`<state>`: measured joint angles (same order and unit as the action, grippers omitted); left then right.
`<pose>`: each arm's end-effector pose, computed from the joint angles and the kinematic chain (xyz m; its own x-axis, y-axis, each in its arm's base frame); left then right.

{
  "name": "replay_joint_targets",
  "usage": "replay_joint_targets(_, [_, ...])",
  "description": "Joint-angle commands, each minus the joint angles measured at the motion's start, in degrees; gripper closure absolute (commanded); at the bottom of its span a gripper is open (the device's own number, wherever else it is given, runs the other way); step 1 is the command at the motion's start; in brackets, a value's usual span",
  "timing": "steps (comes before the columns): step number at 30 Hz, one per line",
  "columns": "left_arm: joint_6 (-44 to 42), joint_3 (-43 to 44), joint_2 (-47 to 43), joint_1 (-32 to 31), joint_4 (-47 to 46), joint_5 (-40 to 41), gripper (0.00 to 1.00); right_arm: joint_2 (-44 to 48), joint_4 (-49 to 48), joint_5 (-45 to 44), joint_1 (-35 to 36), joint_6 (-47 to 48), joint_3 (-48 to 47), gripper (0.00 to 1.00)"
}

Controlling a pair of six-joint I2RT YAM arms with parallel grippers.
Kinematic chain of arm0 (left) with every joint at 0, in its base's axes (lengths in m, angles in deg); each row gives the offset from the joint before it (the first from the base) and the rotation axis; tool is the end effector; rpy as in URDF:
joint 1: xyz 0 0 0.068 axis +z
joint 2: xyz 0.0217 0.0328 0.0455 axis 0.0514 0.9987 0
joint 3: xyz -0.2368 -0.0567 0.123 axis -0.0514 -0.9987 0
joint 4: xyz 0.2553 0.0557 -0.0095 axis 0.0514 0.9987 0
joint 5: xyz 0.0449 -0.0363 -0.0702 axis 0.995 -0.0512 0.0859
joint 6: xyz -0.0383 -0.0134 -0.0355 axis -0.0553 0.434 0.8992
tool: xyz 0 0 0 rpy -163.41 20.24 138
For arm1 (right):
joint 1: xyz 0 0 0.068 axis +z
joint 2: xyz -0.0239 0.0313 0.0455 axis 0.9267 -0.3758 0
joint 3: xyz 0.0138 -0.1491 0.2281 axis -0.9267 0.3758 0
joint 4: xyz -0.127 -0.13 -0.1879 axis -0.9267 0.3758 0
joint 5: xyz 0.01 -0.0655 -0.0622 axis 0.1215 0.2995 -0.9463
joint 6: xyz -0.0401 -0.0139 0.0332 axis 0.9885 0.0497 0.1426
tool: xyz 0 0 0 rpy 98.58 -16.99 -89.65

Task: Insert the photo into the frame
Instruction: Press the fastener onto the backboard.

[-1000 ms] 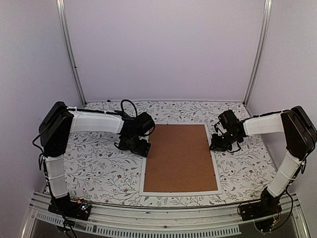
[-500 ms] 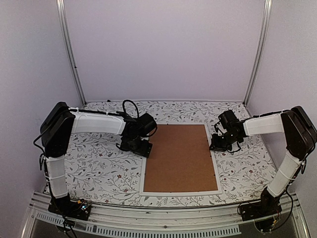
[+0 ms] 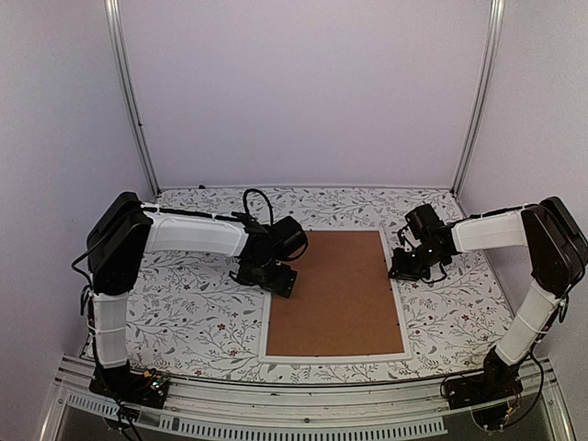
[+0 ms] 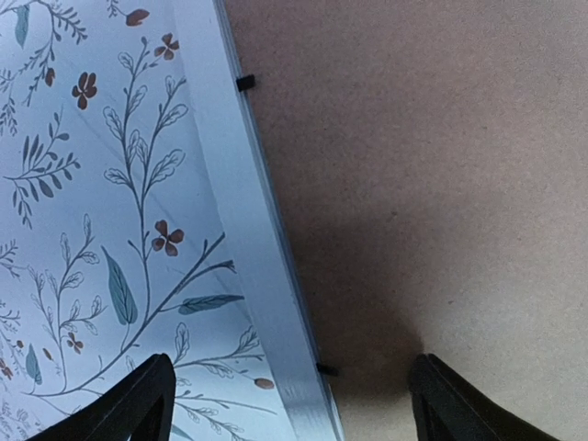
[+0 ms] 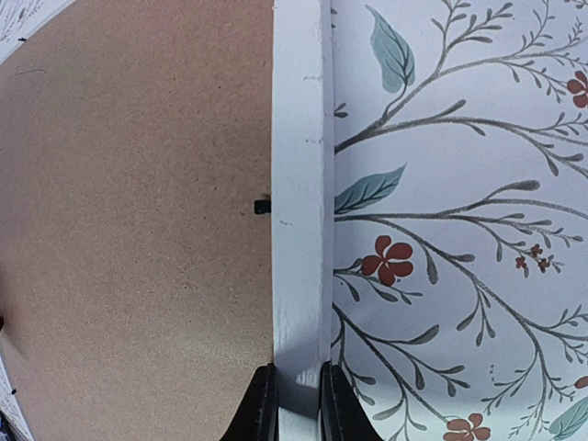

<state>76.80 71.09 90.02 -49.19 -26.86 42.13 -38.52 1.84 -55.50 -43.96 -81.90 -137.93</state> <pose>0.2550 -0.3116 0.1509 -0.9053 0.2495 -0.3438 0.2305 0.9684 0.0956 0.2899 0.1345 0.1418 -0.9376 0.0599 -0.3427 -0.0535 0.9485 0.3122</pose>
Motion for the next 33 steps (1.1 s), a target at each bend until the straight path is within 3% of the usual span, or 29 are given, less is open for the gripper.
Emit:
replay_joint_targets(1, [0.7,-0.1,-0.6,-1.5,1.2,0.2,0.09,-2.2,1.2,2.6,0.9,-0.5,2.1,0.91])
replay_joint_targets(6, [1.1,-2.2,-6.4,-1.5,1.1,-0.7,0.09,-2.5,1.0,2.7,0.9,-0.6,1.8,0.91])
replay_joint_targets(18, [5.5,-17.0,-19.8,-2.1,0.1,-6.1,0.09,-2.6,1.1,2.6,0.9,-0.5,1.5,0.91])
replay_joint_targets(33, [8.3,-20.7,-17.1,-5.8,-1.1,-6.5,0.09,-2.7,1.2,2.3,0.9,-0.5,1.9,0.91])
